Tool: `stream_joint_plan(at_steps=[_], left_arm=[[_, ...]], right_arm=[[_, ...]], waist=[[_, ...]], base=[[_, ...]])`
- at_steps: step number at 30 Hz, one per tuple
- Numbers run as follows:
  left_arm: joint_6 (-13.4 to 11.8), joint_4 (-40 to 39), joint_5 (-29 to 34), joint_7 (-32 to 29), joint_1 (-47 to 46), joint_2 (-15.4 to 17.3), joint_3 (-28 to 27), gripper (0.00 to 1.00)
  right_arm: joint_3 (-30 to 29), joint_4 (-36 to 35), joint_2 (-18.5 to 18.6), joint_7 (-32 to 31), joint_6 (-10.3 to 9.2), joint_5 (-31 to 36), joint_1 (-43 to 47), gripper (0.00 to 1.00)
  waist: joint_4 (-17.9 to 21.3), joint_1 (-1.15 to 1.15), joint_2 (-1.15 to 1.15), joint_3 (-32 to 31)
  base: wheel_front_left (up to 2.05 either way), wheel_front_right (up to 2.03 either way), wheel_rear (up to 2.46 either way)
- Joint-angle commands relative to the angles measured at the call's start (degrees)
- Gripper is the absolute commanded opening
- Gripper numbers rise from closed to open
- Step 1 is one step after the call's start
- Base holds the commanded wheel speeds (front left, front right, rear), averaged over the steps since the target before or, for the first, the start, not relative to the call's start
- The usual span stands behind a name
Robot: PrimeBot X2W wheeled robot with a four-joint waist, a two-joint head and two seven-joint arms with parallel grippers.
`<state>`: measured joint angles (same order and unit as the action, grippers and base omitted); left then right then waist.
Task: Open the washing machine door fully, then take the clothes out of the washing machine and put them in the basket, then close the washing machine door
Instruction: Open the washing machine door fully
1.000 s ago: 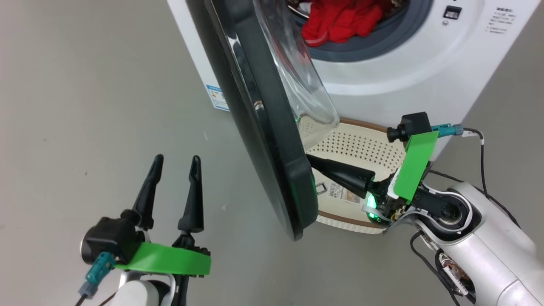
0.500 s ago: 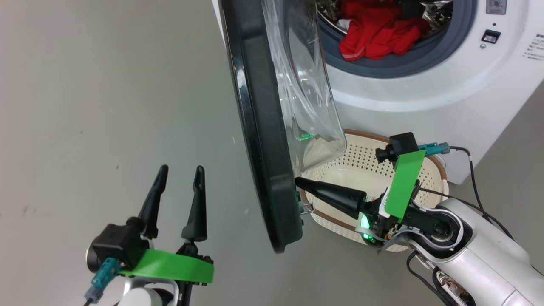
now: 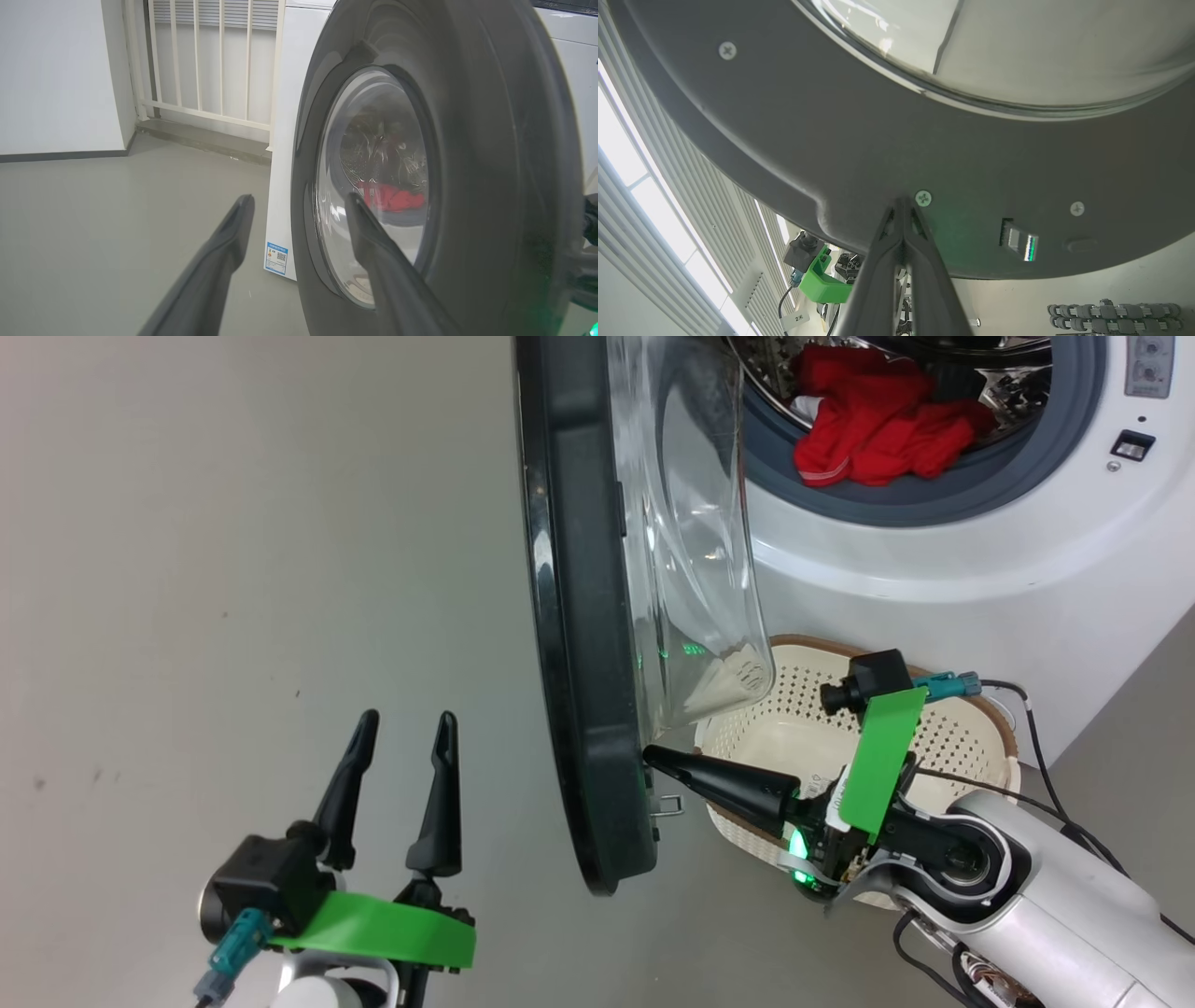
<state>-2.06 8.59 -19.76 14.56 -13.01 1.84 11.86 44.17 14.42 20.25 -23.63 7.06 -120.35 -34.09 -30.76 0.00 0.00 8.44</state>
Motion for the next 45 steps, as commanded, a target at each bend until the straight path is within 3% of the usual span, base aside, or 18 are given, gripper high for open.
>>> stream_joint_plan(at_steps=[1, 11, 20, 22, 23, 24, 28, 36, 41, 45], left_arm=[[-0.46, -1.07, -0.42, 0.44, -0.2, 1.04, -1.6, 1.0], [-0.85, -1.15, -0.33, 0.44, 0.18, 1.04, -2.06, 1.0], [-1.09, -1.31, -1.29, 0.44, 0.46, 1.04, -2.55, 1.0], [-1.35, -1.5, -1.41, 0.44, 0.67, 1.04, -2.75, 1.0], [-1.48, -1.56, -1.51, 0.44, 0.76, 1.04, -2.84, 1.0], [-1.58, -1.64, -1.63, 0.44, 0.83, 1.04, -2.93, 1.0], [-1.84, -1.84, -1.94, 0.44, 0.95, 1.04, -3.11, 1.0], [-1.93, -1.92, -1.69, 0.44, 1.1, 1.04, -3.62, 1.0], [-1.95, -1.98, -1.45, 0.44, 1.49, 1.04, -3.65, 1.0], [-2.22, -2.32, -0.97, 0.44, 1.94, 1.04, -4.06, 1.0]], right_arm=[[0.87, -1.82, -0.44, 0.55, 0.43, -0.76, -0.65, 0.0], [3.36, -2.04, 0.33, 2.36, 0.43, -2.36, -2.35, 0.0], [4.5, -0.24, 1.35, 9.84, 0.43, 1.42, -3.64, 0.0], [4.23, 0.79, 1.37, 12.66, 0.43, 2.03, -3.82, 0.42], [4.13, 1.05, 1.31, 13.92, 0.43, 2.5, -3.96, 0.74], [4.0, 1.44, 1.31, 15.38, 0.43, 2.98, -3.99, 1.0], [5.24, 3.39, 2.07, 21.66, 0.43, 8.01, -4.56, 1.0], [11.73, 9.61, 2.33, 35.35, 0.43, 24.11, -6.0, 1.0], [12.19, 12.77, 1.64, 37.92, 0.43, 30.18, -6.25, 1.0], [8.78, 17.69, 0.32, 38.56, 0.43, 39.22, -6.04, 1.0]], waist=[[-0.26, 0.0, 0.0, 0.05], [-0.41, 0.0, 0.0, 0.09], [0.24, 0.0, 0.0, -0.1], [0.67, 0.0, 0.0, -0.15], [0.88, 0.0, 0.0, -0.18], [1.07, 0.0, 0.0, -0.22], [1.59, 0.0, 0.0, -0.29], [2.47, 0.0, 0.0, -0.58], [2.85, 0.0, 0.0, -0.93], [3.22, 0.0, 0.0, -1.37]], base=[[0.0, 0.0, 0.0], [0.0, 0.0, 0.0], [0.0, 0.0, 0.0], [0.0, 0.0, 0.0], [0.0, 0.0, 0.0], [0.0, 0.0, 0.0], [0.0, 0.0, 0.0], [0.0, 0.0, 0.0], [0.0, 0.0, 0.0], [0.0, 0.0, 0.0]])
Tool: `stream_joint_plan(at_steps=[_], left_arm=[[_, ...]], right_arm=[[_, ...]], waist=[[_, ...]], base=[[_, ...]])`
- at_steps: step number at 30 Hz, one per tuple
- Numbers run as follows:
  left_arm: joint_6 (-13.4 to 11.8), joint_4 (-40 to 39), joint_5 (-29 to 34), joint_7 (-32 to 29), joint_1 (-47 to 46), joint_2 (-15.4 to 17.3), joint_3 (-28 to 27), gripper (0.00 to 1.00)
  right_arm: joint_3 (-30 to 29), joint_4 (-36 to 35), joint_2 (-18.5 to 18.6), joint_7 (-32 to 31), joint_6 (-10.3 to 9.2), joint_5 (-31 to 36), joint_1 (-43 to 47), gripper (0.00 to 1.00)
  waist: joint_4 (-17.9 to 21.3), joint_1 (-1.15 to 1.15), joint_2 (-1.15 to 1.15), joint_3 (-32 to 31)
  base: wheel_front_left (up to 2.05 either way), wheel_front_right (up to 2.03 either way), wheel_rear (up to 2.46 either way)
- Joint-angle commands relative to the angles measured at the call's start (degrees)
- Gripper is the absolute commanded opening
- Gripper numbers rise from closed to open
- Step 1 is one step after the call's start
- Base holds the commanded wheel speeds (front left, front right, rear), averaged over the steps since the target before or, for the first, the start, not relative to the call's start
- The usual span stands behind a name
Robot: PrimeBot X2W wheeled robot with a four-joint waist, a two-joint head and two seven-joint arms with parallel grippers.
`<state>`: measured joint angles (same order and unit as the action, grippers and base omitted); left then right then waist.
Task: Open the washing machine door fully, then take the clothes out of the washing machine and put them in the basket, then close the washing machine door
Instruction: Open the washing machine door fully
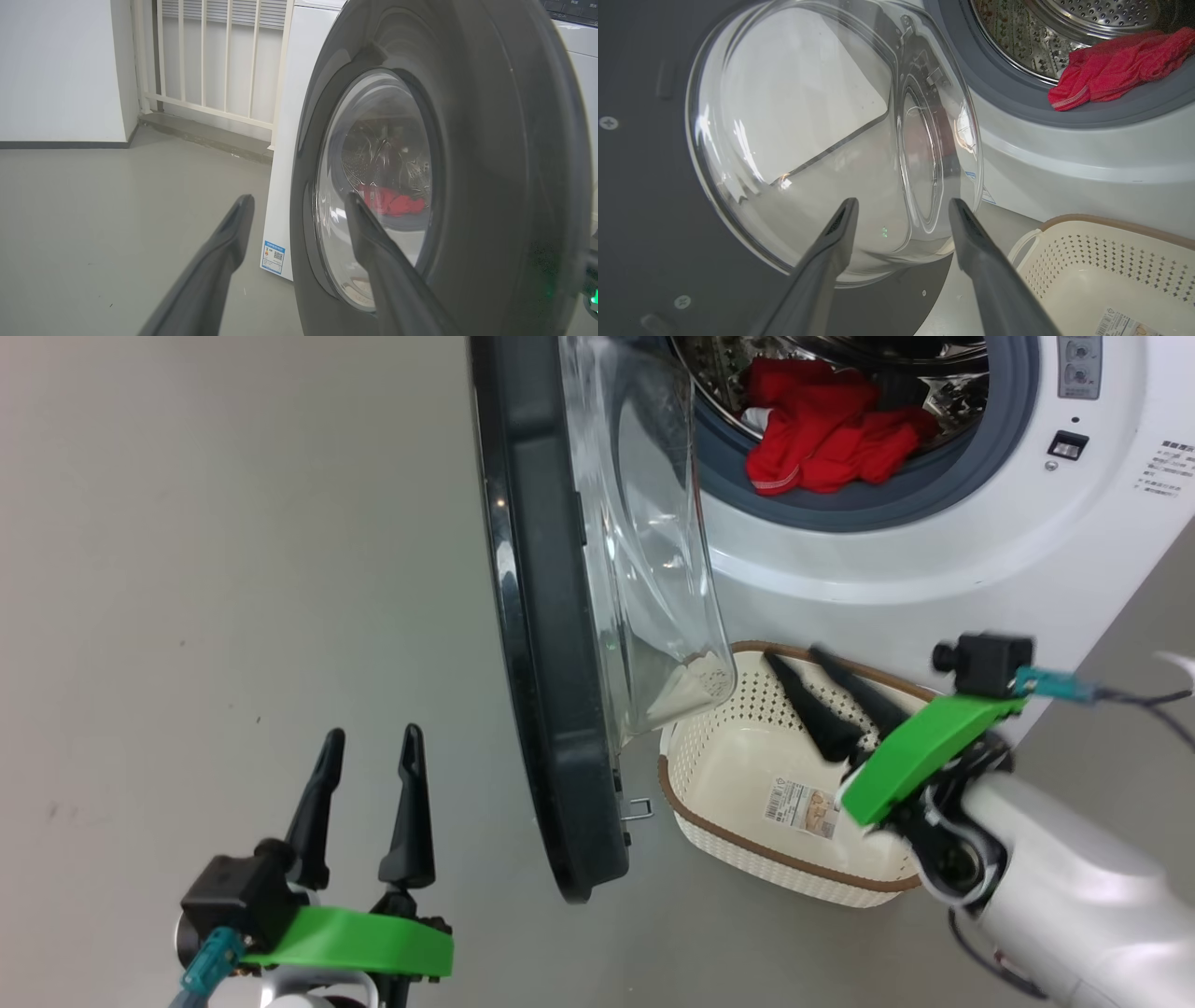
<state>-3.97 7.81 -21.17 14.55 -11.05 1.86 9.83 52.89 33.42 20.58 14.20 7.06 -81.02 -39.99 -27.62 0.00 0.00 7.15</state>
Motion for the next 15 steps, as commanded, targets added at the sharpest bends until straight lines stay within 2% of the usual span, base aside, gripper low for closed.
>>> stream_joint_plan(at_steps=[1, 7, 15], left_arm=[[-0.45, -1.79, 0.56, 0.45, 0.13, 1.01, -2.14, 1.0], [-1.06, -2.93, 0.77, 0.45, 1.03, 1.01, -2.5, 1.0], [-1.34, -4.0, 1.79, 0.45, 1.57, 1.01, -2.33, 1.0]], right_arm=[[-2.19, -0.08, -0.67, 0.75, 0.43, 3.12, 0.13, 1.0], [-18.06, 2.3, -6.47, 0.78, 0.43, 23.21, 5.52, 1.0], [-36.93, -3.63, -14.43, 0.79, 0.43, 49.14, 15.31, 1.0]], waist=[[0.17, 0.0, 0.0, -0.14], [0.49, 0.0, 0.0, -0.38], [0.48, 0.0, 0.0, -1.04]], base=[[0.0, 0.0, 0.0], [0.0, 0.0, 0.0], [0.0, 0.0, 0.0]])
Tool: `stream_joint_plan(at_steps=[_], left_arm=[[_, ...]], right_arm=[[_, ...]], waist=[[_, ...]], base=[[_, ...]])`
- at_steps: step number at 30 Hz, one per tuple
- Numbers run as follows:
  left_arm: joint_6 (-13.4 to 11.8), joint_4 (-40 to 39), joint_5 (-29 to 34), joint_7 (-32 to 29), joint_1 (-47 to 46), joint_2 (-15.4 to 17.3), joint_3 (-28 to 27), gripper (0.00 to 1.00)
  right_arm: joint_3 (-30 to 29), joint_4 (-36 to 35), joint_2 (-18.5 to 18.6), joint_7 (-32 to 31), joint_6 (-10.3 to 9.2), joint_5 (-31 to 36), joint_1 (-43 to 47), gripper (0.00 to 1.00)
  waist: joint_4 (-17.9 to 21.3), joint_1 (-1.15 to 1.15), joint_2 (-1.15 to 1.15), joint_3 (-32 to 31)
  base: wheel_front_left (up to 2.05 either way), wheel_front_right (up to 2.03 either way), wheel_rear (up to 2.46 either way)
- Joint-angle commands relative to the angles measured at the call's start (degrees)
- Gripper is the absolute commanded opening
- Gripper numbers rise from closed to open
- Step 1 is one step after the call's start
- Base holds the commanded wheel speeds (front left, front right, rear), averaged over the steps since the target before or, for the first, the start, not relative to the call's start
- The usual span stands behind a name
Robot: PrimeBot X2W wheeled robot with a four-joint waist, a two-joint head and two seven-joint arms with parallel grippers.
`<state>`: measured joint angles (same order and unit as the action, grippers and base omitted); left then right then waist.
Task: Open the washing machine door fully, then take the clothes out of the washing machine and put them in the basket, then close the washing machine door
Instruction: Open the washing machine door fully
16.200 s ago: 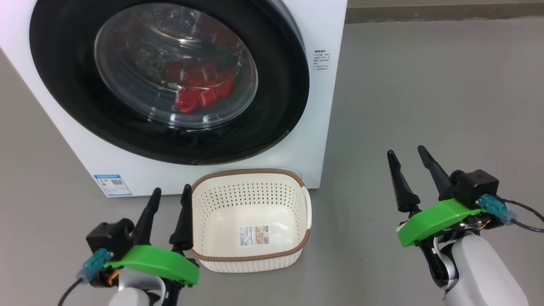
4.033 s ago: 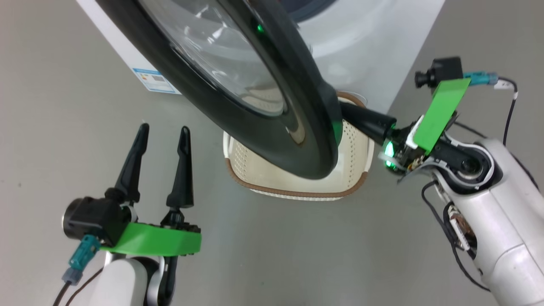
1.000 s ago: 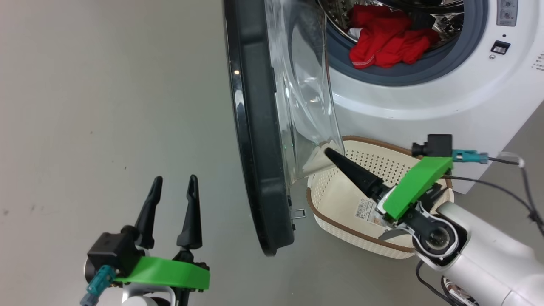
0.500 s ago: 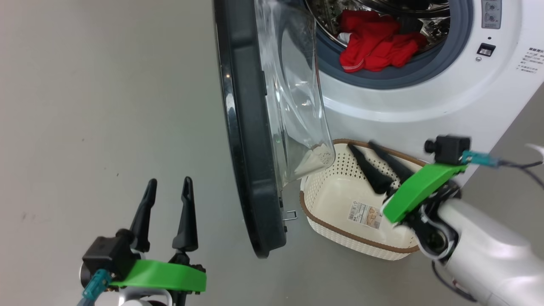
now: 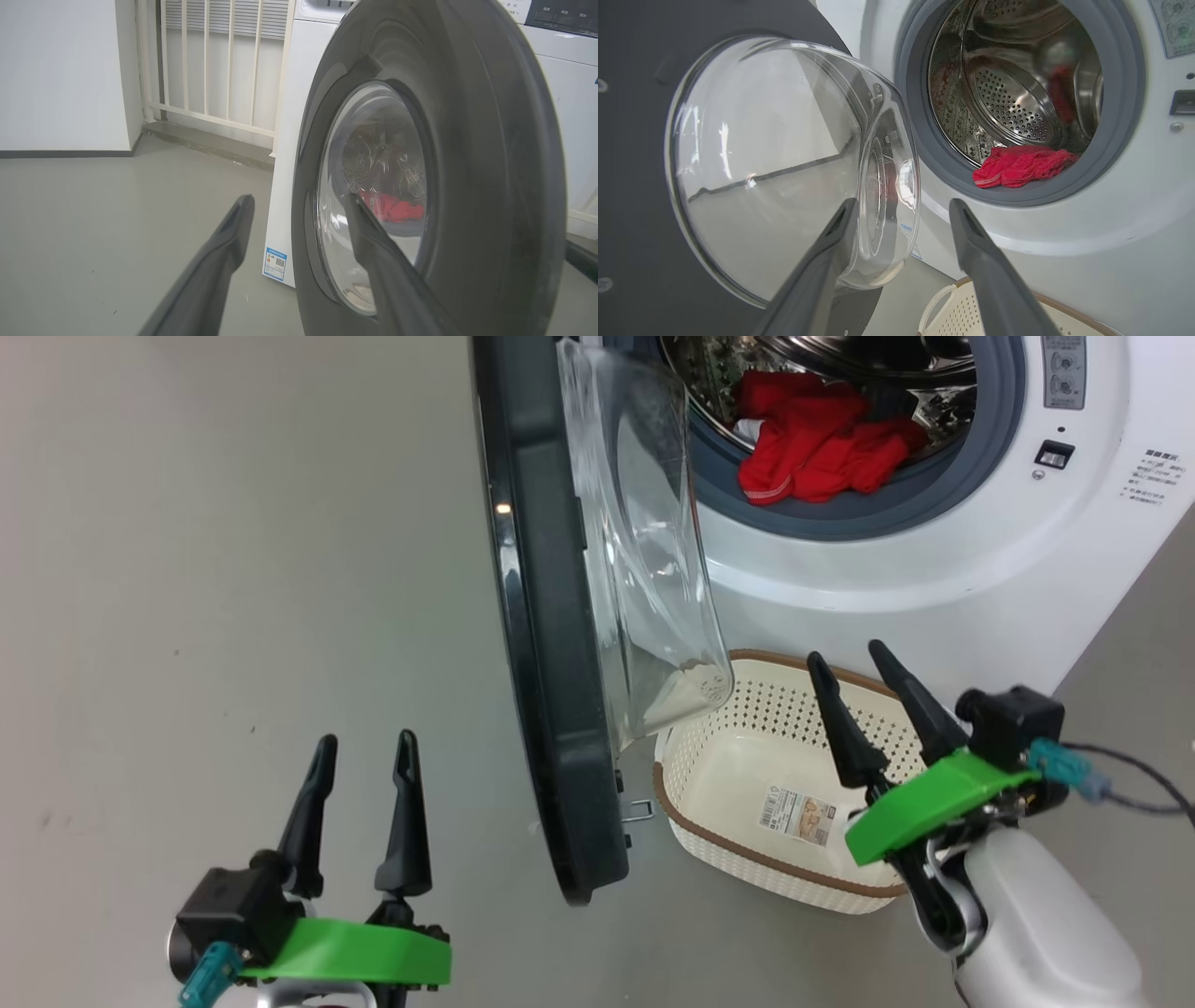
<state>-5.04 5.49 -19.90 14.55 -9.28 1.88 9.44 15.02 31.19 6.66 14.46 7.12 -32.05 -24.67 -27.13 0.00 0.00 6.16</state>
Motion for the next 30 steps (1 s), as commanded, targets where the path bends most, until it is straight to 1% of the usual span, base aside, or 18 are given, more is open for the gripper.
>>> stream_joint_plan(at_steps=[1, 4, 8, 15, 26, 27, 28, 29, 30], left_arm=[[-0.29, -1.79, 0.64, 0.45, -0.12, 0.99, -1.87, 1.0], [-0.31, -2.2, 0.77, 0.45, 0.07, 0.99, -1.78, 1.0], [-0.47, -2.65, 1.17, 0.45, 0.32, 0.99, -1.73, 1.0], [-0.79, -2.72, 2.07, 0.45, 0.72, 0.99, -1.74, 1.0], [-0.86, -2.36, 2.63, 0.45, 0.74, 0.99, -1.9, 1.0], [-0.87, -2.32, 2.63, 0.45, 0.69, 0.99, -1.88, 0.79], [-0.87, -2.32, 2.63, 0.45, 0.69, 0.99, -1.88, 0.79], [-0.84, -2.29, 2.65, 0.45, 0.65, 0.99, -1.84, 0.4], [-0.79, -2.28, 2.75, 0.45, 0.59, 0.99, -1.81, 0.16]], right_arm=[[-0.79, -2.76, -1.3, 0.53, 0.36, 2.97, 1.19, 1.0], [-4.51, -6.64, -2.98, 0.53, 0.36, 9.64, 4.86, 1.0], [-7.53, -11.33, -3.69, 0.53, 0.36, 16.39, 9.08, 1.0], [-7.5, -17.0, -3.77, 0.53, 0.36, 17.81, 13.86, 1.0], [-7.49, -18.65, -3.78, 0.53, 0.36, 17.42, 14.82, 1.0], [-7.55, -18.65, -3.78, 0.53, 0.36, 17.4, 14.82, 1.0], [-7.55, -18.65, -3.78, 0.53, 0.36, 17.4, 14.82, 1.0], [-7.61, -18.61, -3.78, 0.53, 0.36, 17.41, 14.84, 1.0], [-7.67, -18.55, -3.78, 0.53, 0.36, 17.45, 14.83, 1.0]], waist=[[-0.03, 0.0, 0.0, -0.13], [-0.1, 0.0, 0.0, -0.3], [-0.15, 0.0, 0.0, -0.26], [0.01, 0.0, 0.0, -0.05], [0.43, 0.0, 0.0, 0.64], [0.42, 0.0, 0.0, 0.7], [0.42, 0.0, 0.0, 0.7], [0.39, 0.0, 0.0, 0.75], [0.39, 0.0, 0.0, 0.82]], base=[[0.0, 0.0, 0.0], [0.0, 0.0, 0.0], [0.0, 0.0, 0.0], [0.0, 0.0, 0.0], [0.0, 0.0, 0.0], [0.0, 0.0, 0.0], [0.0, 0.0, 0.0], [0.0, 0.0, 0.0], [0.0, 0.0, 0.0]])
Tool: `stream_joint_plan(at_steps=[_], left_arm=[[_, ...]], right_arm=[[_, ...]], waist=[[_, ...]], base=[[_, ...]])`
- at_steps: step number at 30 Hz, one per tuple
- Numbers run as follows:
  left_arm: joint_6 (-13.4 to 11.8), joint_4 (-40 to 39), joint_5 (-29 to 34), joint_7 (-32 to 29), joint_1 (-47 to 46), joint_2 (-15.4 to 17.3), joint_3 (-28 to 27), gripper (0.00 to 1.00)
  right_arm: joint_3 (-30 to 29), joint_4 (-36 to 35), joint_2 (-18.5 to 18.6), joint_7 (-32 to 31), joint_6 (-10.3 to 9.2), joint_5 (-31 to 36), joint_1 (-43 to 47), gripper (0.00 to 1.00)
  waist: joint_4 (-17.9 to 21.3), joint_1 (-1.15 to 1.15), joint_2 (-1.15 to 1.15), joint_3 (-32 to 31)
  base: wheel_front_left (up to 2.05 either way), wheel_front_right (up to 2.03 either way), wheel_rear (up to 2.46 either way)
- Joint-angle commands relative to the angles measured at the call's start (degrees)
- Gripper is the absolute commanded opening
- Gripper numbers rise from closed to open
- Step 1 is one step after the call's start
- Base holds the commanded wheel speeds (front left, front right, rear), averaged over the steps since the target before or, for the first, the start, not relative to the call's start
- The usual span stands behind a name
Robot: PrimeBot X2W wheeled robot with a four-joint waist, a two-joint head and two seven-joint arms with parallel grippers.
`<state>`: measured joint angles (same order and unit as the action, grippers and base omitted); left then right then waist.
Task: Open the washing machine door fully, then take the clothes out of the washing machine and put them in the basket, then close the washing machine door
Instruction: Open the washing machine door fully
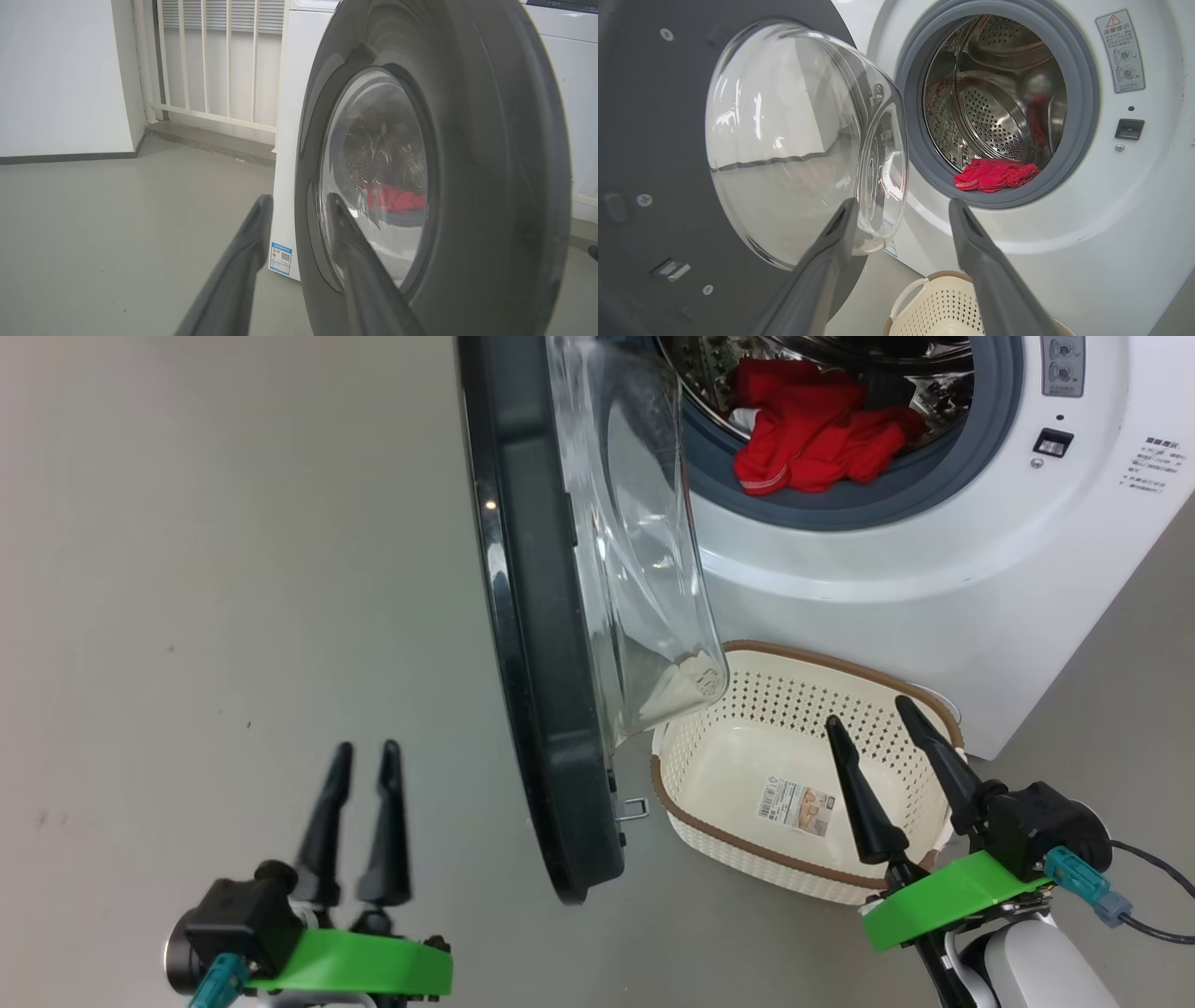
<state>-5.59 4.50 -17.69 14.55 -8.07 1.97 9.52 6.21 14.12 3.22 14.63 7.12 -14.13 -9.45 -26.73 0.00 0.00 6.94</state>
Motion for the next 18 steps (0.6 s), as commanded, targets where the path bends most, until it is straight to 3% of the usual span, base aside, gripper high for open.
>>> stream_joint_plan(at_steps=[1, 8, 18], left_arm=[[-0.14, -1.23, 0.68, 0.45, -0.67, 0.9, -1.82, 0.0], [0.13, -4.13, 1.19, 0.45, -1.98, 0.9, -2.16, 0.0], [0.8, -14.54, 3.78, 0.45, -4.57, 0.9, -2.91, 0.0]], right_arm=[[1.06, -1.44, -0.34, 0.37, 0.36, -0.45, -0.42, 1.0], [0.91, -1.17, -0.34, 0.37, 0.36, -1.07, -0.73, 1.0], [0.71, -0.48, -0.34, 0.37, 0.36, -0.99, -1.26, 1.0]], waist=[[-0.03, 0.0, 0.0, 0.1], [0.12, 0.0, 0.0, 0.13], [0.53, 0.0, 0.0, -0.03]], base=[[0.0, 0.0, 0.0], [0.0, 0.0, 0.0], [0.0, 0.0, 0.0]])
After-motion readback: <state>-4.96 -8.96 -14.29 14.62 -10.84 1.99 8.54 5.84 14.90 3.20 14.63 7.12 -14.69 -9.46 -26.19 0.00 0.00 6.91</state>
